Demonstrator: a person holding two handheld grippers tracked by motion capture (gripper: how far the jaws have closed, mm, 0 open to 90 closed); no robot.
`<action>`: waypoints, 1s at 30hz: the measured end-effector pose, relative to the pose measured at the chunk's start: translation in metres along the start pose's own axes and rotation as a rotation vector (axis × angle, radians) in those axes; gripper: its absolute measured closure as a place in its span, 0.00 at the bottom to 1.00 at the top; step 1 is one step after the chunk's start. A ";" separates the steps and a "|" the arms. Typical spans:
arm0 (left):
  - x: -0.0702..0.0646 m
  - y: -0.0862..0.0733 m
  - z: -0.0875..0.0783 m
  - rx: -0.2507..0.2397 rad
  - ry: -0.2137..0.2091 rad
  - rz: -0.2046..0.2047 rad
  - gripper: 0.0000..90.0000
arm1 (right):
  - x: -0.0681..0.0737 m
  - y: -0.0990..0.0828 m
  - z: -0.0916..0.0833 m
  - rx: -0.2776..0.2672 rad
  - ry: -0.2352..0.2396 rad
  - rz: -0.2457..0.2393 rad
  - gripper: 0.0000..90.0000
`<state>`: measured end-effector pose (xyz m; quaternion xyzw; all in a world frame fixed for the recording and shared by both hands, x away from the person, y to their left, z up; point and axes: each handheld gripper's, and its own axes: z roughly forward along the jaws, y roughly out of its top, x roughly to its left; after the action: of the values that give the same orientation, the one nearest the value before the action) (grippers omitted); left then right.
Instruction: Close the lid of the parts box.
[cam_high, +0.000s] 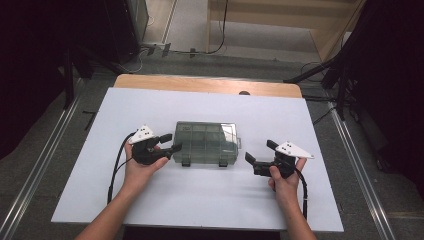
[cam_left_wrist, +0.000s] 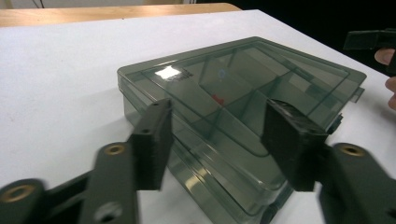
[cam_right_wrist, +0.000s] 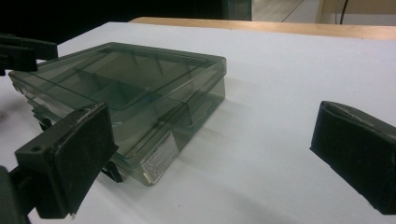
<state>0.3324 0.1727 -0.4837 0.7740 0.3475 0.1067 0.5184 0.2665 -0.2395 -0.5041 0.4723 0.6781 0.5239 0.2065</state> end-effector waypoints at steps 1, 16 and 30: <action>-0.001 0.000 -0.001 0.004 0.008 0.005 0.33 | 0.000 0.000 -0.001 0.000 -0.001 0.003 0.00; -0.003 -0.010 -0.026 -0.017 0.013 0.052 0.00 | -0.006 -0.007 -0.016 -0.003 -0.026 0.006 0.00; 0.007 -0.020 -0.055 -0.044 0.039 0.036 0.00 | -0.015 -0.012 -0.038 -0.014 -0.061 0.012 0.00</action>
<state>0.3005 0.2216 -0.4784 0.7663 0.3413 0.1386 0.5264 0.2386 -0.2717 -0.5045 0.4908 0.6649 0.5152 0.2271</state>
